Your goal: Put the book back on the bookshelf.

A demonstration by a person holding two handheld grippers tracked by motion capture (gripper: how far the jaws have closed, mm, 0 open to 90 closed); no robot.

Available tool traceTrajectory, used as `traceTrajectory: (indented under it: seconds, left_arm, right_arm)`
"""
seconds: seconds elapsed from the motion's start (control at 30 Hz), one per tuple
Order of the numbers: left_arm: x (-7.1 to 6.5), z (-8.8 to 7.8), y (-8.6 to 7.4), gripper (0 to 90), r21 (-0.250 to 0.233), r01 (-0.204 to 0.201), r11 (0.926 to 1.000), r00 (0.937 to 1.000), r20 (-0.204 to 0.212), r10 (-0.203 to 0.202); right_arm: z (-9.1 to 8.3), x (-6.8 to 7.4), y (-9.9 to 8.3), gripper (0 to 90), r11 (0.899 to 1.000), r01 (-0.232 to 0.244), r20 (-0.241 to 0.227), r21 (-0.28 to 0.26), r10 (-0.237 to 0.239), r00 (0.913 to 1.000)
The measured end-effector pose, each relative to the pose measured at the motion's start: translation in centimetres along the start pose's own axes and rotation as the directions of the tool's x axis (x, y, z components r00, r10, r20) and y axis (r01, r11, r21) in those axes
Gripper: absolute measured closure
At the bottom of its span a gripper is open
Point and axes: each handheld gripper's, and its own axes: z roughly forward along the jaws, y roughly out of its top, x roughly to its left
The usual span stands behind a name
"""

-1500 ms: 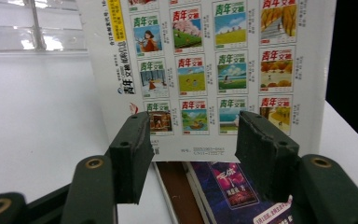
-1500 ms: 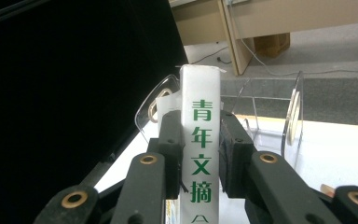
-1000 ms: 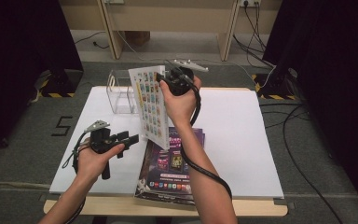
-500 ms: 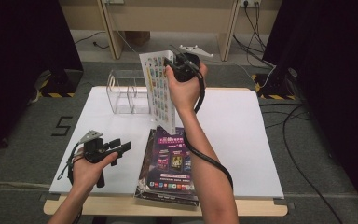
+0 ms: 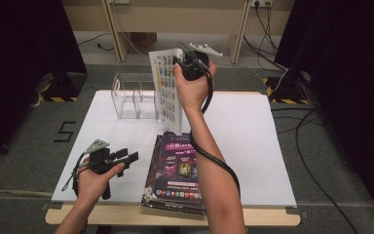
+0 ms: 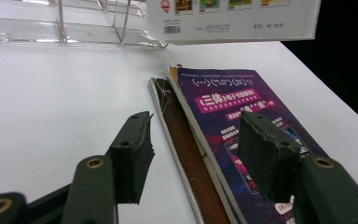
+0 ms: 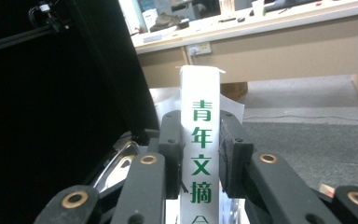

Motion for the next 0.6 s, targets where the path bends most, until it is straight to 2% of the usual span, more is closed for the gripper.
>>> traceTrajectory:
  seconds: [0.1,0.27,0.33,0.37,0.43,0.5,0.6]
  left_arm:
    - [0.2,0.0,-0.1,43.7,0.007,0.002,1.0000,1.0000,-0.007,-0.002]
    - [0.2,-0.1,-0.3,43.4,0.007,-0.010,0.9999,0.9997,-0.021,0.010]
    - [0.2,-0.1,-0.4,43.3,0.007,-0.018,0.9998,0.9992,-0.035,0.018]
    - [0.3,-0.2,-0.5,43.3,0.005,-0.039,0.9992,0.9974,-0.061,0.039]
    - [0.4,-0.2,-0.5,43.3,0.009,-0.043,0.9990,0.9970,-0.064,0.043]
    - [0.5,-0.2,-0.6,43.3,0.012,-0.022,0.9997,0.9984,-0.051,0.023]
    - [0.6,-0.1,-0.8,43.3,0.018,-0.021,0.9996,0.9983,-0.055,0.022]
  right_arm:
    - [0.2,-0.2,0.1,74.2,1.000,0.001,-0.011,-0.003,-0.001,0.9999]
    - [1.1,0.3,0.1,74.3,1.000,0.017,-0.004,-0.004,-0.017,0.9998]
    - [1.6,0.3,0.0,74.2,1.000,0.020,0.005,-0.007,-0.020,0.9998]
    - [1.8,0.3,-0.1,74.2,1.000,0.024,0.007,-0.009,-0.024,0.9997]
    - [2.0,0.3,-0.2,74.2,1.000,0.025,0.006,-0.010,-0.025,0.9997]
    - [2.2,0.3,-0.3,74.2,1.000,0.022,0.009,-0.009,-0.022,0.9997]
    - [2.7,0.4,-0.4,74.3,1.000,0.026,0.008,-0.009,-0.026,0.9996]
